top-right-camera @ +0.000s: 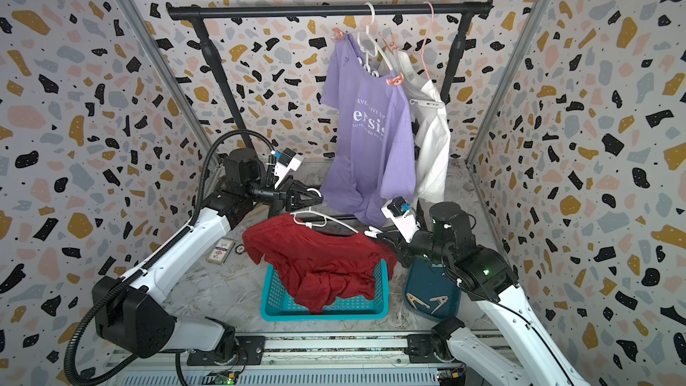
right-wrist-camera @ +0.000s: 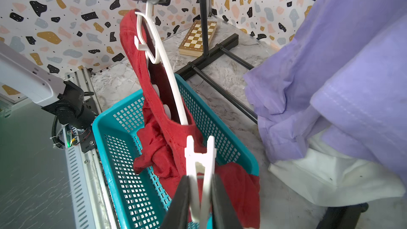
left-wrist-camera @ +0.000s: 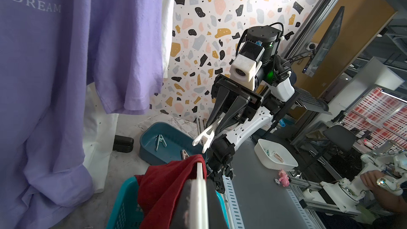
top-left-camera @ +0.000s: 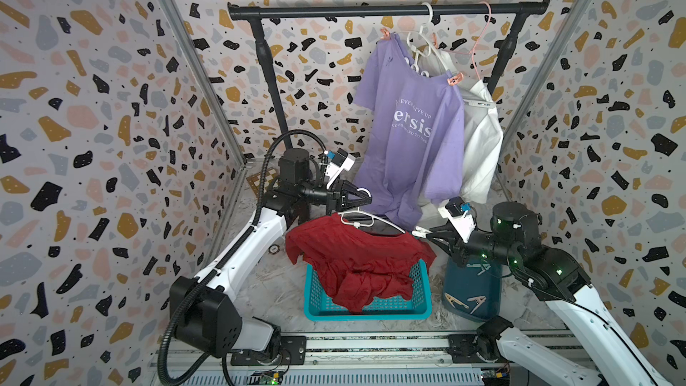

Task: Use clothespins to secure the t-shirt on both sides of the hanger
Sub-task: Clamp the T-shirt on the hanger.

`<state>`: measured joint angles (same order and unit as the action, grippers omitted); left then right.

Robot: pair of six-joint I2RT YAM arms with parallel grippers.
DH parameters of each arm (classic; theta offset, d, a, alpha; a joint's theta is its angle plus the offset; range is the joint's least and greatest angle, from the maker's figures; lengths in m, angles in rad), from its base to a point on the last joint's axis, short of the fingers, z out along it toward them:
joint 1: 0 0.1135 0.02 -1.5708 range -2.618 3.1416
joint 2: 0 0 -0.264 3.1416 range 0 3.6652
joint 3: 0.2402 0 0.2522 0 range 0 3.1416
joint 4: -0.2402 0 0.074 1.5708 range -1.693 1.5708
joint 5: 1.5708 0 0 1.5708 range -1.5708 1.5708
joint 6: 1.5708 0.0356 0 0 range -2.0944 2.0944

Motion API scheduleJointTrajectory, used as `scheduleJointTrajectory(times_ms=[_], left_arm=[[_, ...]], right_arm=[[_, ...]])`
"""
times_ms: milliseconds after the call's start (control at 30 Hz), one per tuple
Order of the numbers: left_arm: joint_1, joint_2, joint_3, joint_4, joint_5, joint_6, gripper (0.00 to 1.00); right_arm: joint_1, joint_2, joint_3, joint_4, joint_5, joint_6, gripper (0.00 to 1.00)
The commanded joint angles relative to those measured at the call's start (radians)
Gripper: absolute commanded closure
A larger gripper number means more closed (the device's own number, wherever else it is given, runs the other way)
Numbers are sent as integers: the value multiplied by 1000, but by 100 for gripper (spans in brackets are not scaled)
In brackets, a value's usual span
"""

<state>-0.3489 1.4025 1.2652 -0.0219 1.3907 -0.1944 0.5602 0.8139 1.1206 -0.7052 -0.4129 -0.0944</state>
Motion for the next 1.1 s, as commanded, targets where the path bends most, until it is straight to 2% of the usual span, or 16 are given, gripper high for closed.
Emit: scheduleJointTrajectory(times_ms=[0, 533, 1067], left_arm=[[4, -34, 47, 27, 50, 5, 100], [0, -43, 53, -15, 58, 28, 100], [-50, -43, 44, -24, 53, 32, 100]], right_arm=[[27, 15, 41, -48, 17, -29, 100], [59, 17, 36, -82, 11, -26, 100], [84, 96, 70, 11, -42, -22, 100]])
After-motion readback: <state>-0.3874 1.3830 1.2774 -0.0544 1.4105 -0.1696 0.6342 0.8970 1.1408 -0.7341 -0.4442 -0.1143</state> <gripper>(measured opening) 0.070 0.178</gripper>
